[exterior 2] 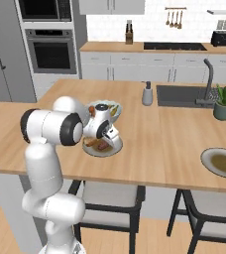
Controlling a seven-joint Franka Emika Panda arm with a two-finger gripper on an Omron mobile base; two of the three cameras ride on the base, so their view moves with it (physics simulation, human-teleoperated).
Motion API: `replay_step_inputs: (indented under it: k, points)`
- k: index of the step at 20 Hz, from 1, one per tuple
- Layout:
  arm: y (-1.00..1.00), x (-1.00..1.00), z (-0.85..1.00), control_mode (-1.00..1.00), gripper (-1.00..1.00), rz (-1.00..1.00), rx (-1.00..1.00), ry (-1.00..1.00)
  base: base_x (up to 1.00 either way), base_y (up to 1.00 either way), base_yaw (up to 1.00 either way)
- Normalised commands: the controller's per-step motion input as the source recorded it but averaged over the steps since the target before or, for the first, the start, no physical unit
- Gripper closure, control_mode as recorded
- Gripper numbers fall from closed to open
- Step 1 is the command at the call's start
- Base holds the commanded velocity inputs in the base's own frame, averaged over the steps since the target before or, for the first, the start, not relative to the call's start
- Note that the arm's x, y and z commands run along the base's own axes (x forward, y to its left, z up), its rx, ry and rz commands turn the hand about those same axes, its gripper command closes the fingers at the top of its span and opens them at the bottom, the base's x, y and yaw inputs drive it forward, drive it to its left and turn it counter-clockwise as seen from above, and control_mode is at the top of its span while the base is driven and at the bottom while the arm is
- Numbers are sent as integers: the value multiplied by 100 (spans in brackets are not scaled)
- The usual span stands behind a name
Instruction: Place one bun and one sausage from the bowl on each plate.
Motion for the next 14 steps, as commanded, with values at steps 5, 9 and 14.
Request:
replay_step_inputs:
  k: [5, 9, 14]
  points:
    - [7, -51, 95, -100, -100, 0, 4, -15, 0, 0, 0]
    - [9, -47, 100, -100, -100, 0, 5, -3, 0, 0, 0]
    - [0, -74, 100, -100, -100, 0, 2, 5, 0, 0, 0]
